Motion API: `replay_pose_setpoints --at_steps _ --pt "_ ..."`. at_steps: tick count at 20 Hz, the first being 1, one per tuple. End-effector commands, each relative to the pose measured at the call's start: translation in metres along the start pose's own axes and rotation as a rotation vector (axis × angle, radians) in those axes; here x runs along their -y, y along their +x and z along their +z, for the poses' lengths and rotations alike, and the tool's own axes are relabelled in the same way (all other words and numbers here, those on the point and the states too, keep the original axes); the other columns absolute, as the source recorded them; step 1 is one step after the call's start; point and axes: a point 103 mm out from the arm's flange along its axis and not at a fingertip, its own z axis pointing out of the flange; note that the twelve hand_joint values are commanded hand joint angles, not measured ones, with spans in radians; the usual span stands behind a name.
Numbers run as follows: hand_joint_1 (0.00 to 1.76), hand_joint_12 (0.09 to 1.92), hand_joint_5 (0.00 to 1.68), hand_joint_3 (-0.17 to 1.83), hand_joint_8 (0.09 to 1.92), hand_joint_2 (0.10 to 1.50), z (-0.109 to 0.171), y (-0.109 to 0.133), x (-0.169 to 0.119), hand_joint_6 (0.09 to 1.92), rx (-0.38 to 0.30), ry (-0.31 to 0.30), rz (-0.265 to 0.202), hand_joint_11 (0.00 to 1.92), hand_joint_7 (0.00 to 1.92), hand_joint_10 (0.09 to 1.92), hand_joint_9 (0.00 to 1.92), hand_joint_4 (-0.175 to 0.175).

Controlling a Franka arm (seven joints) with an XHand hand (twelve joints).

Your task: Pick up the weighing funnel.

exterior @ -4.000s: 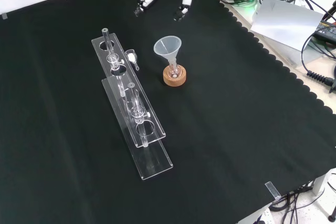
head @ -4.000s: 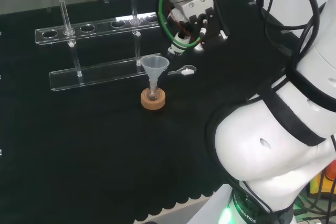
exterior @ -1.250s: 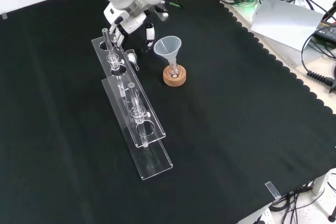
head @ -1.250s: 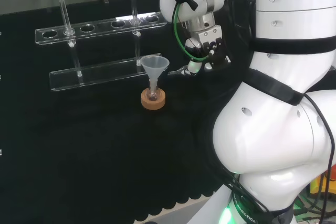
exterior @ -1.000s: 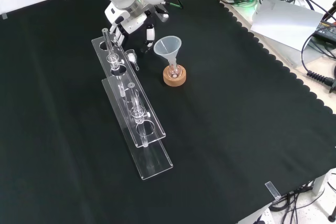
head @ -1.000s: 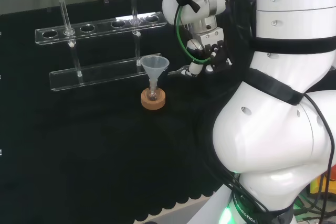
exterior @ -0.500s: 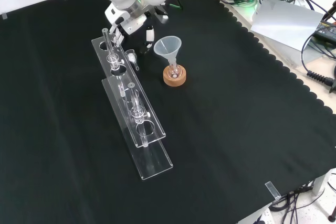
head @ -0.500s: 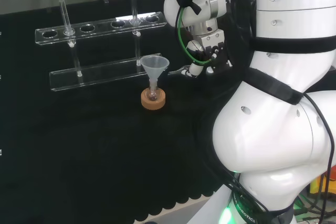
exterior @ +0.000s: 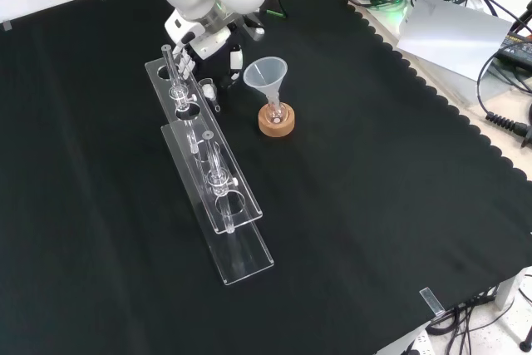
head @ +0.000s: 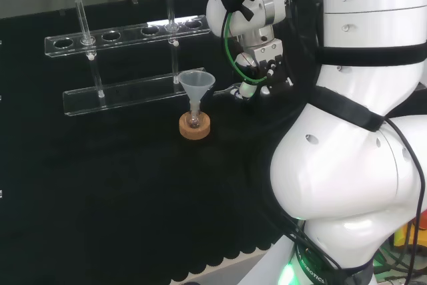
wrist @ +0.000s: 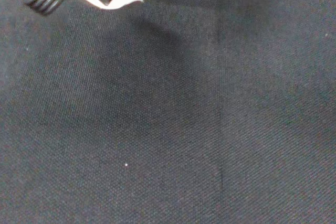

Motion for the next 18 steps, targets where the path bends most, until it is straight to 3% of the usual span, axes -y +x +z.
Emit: replay_pose_setpoints --at_steps 1,18 --pt "0.92 1.31 0.53 0.75 0.72 0.62 0.0013 -0.0002 -0.0027 0.53 0.005 -0.012 -0.003 0.44 0.49 0.55 0.77 -0.051" --pt "0.94 1.31 0.55 0.75 0.72 0.63 0.0049 0.0069 -0.0075 0.62 0.032 -0.011 -0.006 0.43 0.48 0.56 0.74 -0.047"
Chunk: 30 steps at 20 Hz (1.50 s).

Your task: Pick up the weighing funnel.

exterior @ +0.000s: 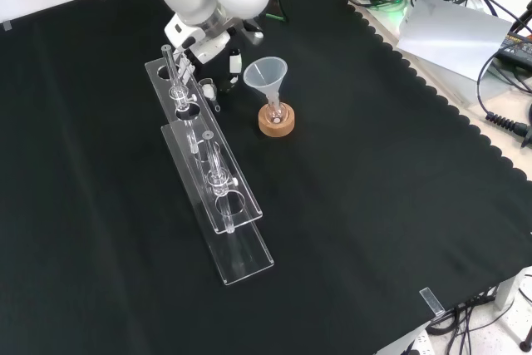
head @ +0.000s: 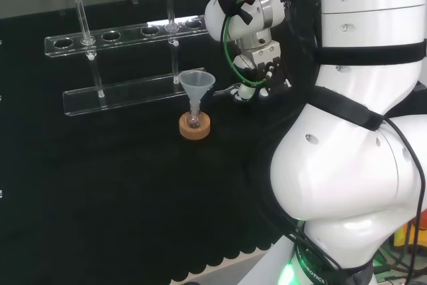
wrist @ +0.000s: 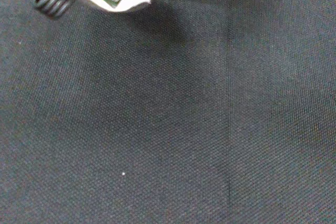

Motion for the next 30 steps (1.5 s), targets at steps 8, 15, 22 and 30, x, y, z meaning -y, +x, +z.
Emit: replay_pose_setpoints --at_steps 8,15,22,30 --pt "0.95 1.31 0.56 0.75 0.73 0.63 0.002 0.005 -0.002 0.64 0.023 0.006 0.002 0.43 0.48 0.56 0.74 -0.046" --pt "0.95 1.31 0.68 0.75 0.73 0.64 0.003 0.002 -0.006 0.72 0.022 0.02 -0.001 0.43 0.48 0.56 0.74 -0.034" --pt "1.04 1.3 1.02 0.4 0.7 0.89 0.001 0.001 -0.005 0.98 0.046 0.007 0.013 0.45 0.53 0.55 0.79 0.165" --pt "1.08 1.29 1.06 0.73 0.68 0.73 -0.01 -0.012 0.004 1.07 0.047 -0.001 0.015 0.48 0.58 0.51 0.84 0.103"
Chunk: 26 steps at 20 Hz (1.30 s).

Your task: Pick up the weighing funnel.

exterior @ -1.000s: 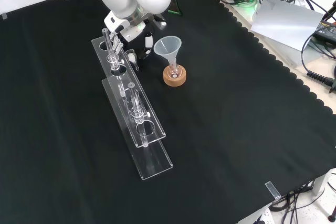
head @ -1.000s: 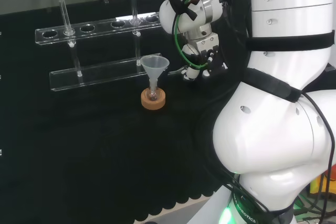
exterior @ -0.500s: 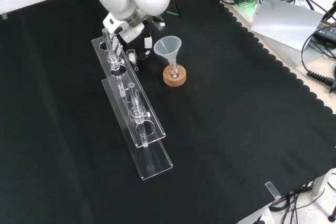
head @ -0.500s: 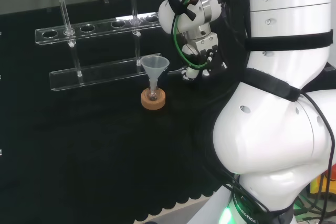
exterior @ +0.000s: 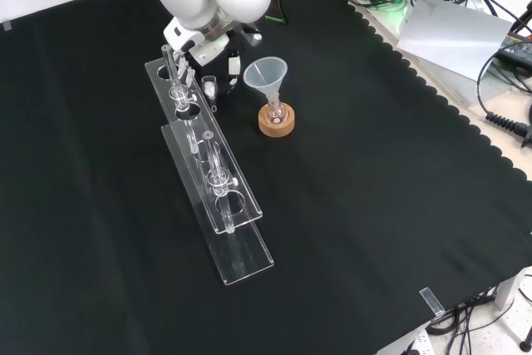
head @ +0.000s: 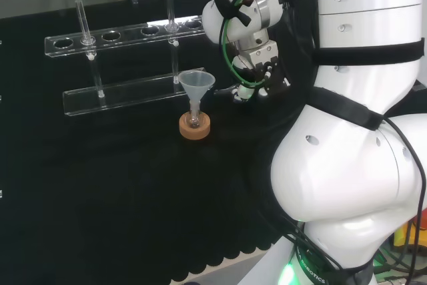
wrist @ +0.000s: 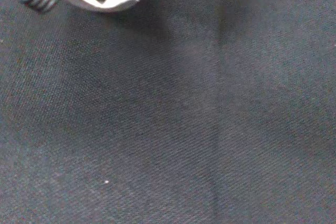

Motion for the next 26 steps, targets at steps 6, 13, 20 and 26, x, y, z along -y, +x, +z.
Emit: replay_pose_setpoints --at_steps 6,13,20,26 --pt "1.09 1.28 1.06 0.76 0.68 0.71 -0.018 -0.023 0.019 1.08 0.014 -0.001 0.026 0.49 0.59 0.51 0.85 0.076" --pt "1.09 1.28 1.06 0.76 0.68 0.71 -0.034 -0.037 0.042 1.08 0.03 -0.004 0.038 0.5 0.59 0.52 0.86 0.072" --pt "1.09 1.28 1.07 0.77 0.67 0.71 -0.061 -0.043 0.068 1.08 0.065 0.005 0.056 0.5 0.58 0.52 0.86 0.072" --pt "1.09 1.27 1.07 0.77 0.66 0.7 -0.084 -0.04 0.088 1.08 0.095 -0.006 0.072 0.5 0.55 0.51 0.86 0.075"
